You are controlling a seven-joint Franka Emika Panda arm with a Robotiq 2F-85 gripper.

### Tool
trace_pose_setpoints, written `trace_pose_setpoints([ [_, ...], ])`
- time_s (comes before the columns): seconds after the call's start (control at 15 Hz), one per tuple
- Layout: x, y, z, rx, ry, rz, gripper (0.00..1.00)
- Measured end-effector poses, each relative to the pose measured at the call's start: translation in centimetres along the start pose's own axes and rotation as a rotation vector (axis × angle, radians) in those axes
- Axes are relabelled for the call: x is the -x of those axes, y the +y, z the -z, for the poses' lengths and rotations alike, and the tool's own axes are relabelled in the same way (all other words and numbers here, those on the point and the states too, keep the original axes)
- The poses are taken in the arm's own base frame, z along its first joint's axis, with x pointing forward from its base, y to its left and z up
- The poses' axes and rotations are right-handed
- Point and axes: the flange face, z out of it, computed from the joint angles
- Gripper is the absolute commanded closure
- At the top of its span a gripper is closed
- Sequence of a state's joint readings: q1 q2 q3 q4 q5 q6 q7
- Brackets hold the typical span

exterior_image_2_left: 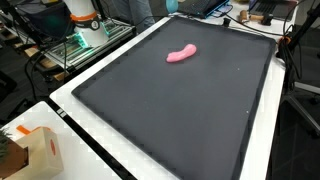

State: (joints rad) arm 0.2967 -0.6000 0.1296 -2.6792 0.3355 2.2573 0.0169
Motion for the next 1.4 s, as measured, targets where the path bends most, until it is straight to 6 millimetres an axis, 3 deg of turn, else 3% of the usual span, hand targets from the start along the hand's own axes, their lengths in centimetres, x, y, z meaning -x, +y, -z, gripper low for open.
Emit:
trace_pose_setpoints([
  [0.73,0.0,0.0,0.0,0.000,0.000,0.000,0.40],
  [0.8,0.0,0.0,0.0,0.000,0.000,0.000,0.65],
  [1.13,-0.7,0.5,0.5,-0.012,0.028,0.006,0.65],
  [1.4,-2.6,3.5,1.4,-0.075,0.111,0.035,0.65],
])
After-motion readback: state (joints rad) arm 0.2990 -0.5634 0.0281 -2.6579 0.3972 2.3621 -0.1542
